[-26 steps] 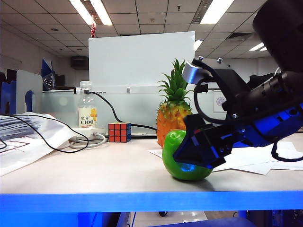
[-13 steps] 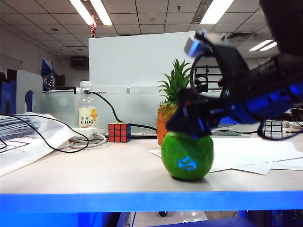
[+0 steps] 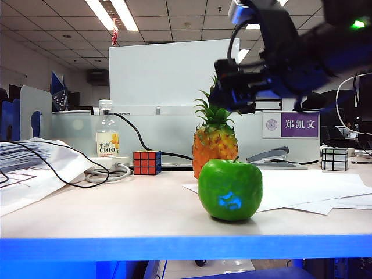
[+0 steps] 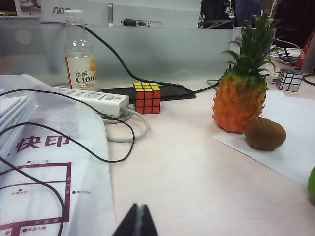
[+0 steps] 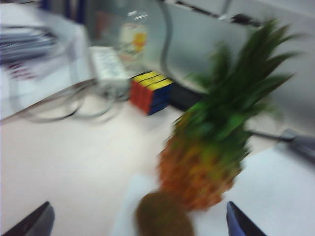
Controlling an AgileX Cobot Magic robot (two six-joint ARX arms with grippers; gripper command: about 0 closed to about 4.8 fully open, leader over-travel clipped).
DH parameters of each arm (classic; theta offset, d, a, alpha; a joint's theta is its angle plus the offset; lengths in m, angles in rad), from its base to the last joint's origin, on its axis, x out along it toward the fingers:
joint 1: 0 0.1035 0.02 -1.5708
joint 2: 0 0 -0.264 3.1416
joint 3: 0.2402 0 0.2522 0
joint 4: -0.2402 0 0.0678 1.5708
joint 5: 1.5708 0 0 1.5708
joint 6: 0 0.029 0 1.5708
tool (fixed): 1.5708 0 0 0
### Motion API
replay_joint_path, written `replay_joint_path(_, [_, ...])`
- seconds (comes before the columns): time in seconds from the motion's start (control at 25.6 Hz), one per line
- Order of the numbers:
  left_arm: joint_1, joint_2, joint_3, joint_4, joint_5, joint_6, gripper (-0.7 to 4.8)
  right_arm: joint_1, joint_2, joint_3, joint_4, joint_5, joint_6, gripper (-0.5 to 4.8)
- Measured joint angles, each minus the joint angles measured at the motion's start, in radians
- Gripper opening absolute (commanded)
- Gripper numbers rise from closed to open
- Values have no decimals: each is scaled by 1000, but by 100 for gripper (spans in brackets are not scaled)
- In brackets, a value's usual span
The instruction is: Arrange all the fruits from large to small from left to right in a row.
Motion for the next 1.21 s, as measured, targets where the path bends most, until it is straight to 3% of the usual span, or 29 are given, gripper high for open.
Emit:
replay_joint_path(0.2, [0, 0, 0, 0, 0, 0, -5, -71, 71, 151, -150, -23, -8, 479])
replay_joint_path(0.39, [0, 0, 0, 0, 0, 0, -5, -125, 145, 341, -423, -35, -11, 479])
replay_joint_path(0.74, [0, 0, 0, 0, 0, 0, -5, -131, 309, 609, -808, -77, -23, 479])
replay_joint_path(1.21, [0, 0, 0, 0, 0, 0, -5, -131, 397, 667, -921, -71, -19, 479])
